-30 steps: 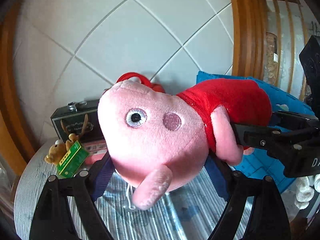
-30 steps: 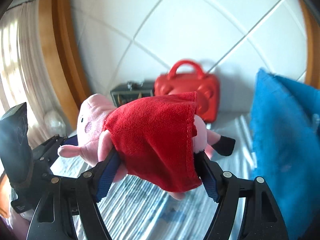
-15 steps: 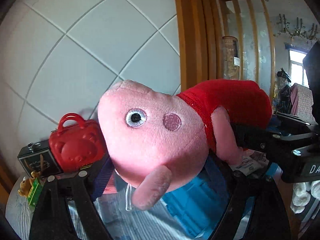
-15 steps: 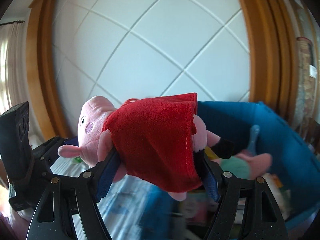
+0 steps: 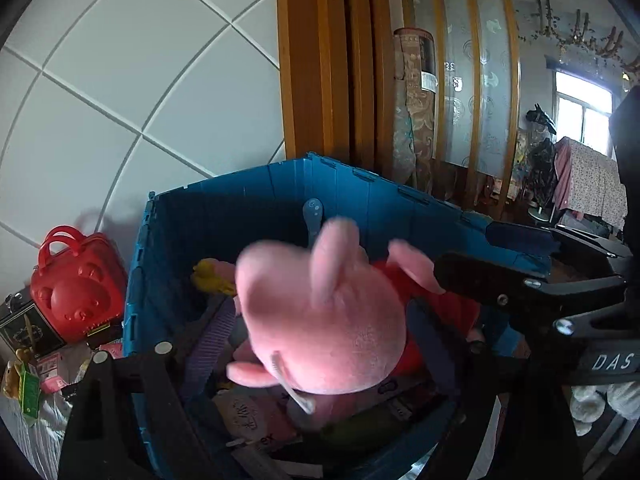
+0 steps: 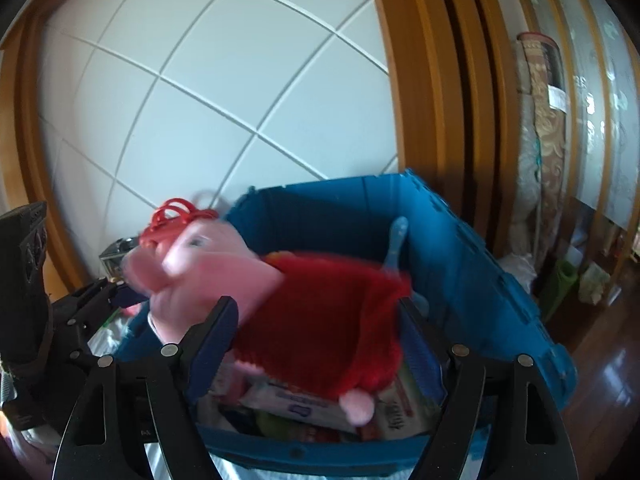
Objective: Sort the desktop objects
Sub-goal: 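Carry the pig plush into the blue bin and open both grippers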
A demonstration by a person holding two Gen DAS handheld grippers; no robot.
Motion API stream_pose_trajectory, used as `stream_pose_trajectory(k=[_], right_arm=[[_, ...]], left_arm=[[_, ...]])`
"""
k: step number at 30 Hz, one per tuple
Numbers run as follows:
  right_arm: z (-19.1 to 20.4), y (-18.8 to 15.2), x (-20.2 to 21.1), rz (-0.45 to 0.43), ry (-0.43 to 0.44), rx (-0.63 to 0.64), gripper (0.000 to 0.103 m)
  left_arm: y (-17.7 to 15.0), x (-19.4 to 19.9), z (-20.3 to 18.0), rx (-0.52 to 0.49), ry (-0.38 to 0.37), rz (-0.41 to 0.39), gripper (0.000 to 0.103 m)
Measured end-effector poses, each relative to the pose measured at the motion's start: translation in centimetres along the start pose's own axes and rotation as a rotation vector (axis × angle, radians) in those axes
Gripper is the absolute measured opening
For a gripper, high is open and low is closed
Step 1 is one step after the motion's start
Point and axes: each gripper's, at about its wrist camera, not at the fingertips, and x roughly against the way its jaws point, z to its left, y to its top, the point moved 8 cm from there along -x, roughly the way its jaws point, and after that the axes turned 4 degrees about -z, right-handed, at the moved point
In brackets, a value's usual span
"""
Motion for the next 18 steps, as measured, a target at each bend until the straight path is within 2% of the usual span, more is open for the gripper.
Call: stream_pose_trajectory(k=[7, 13, 18], right_arm=[[-3.7, -1.0, -0.2, 0.022, -0.021, -0.033, 0.103], [-4.7, -1.7, -0.5, 0.042, -0.033, -0.056, 0.103], [-3.7, -1.8, -0.9, 0.052, -0.026, -0.052, 0.103]], left_arm=[[-0.9, -0.5, -0.9, -0.017, 0.027, 0.030, 0.089], [-1.7, 0.2, 0.5, 0.001, 0.053, 0.046, 0.089], [-2.5, 1.8, 2.2, 0.009, 0.100, 0.038, 0.089]])
